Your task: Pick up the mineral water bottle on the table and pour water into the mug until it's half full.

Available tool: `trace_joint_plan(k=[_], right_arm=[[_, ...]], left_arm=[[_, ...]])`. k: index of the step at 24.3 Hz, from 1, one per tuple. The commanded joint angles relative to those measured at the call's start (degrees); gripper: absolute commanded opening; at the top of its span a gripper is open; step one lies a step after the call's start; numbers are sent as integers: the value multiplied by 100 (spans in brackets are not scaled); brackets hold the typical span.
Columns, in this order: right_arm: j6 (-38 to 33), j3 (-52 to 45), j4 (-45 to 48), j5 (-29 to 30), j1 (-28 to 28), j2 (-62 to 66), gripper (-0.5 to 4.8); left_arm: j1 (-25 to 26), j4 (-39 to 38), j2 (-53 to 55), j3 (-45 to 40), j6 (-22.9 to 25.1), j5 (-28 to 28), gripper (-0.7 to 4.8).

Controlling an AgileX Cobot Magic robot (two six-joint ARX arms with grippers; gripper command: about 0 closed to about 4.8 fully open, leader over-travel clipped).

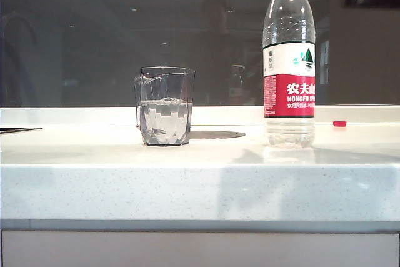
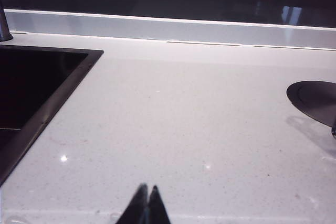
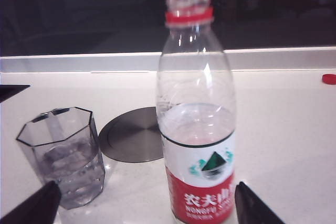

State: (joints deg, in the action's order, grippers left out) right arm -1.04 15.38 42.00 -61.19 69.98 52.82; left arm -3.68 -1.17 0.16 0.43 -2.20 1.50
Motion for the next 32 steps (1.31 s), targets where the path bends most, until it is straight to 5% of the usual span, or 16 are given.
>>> trace_joint_plan(k=[1, 2, 4, 9, 32], right_arm=[[157, 22, -737, -442, 411, -787, 231], [153, 22, -1176, -463, 577, -1252, 91], [153, 22, -1628, -452, 675, -1679, 9], [151, 22, -2308, -317, 688, -2669, 5], [802, 11, -2201, -365, 654, -4787, 4]], left_arm=[[7, 35, 4, 15, 11, -22, -4], [7, 35, 4, 15, 11, -22, -4], [7, 37, 4, 15, 9, -22, -4], [7, 35, 4, 15, 11, -22, -4], [4, 37, 4, 15, 9, -33, -4]])
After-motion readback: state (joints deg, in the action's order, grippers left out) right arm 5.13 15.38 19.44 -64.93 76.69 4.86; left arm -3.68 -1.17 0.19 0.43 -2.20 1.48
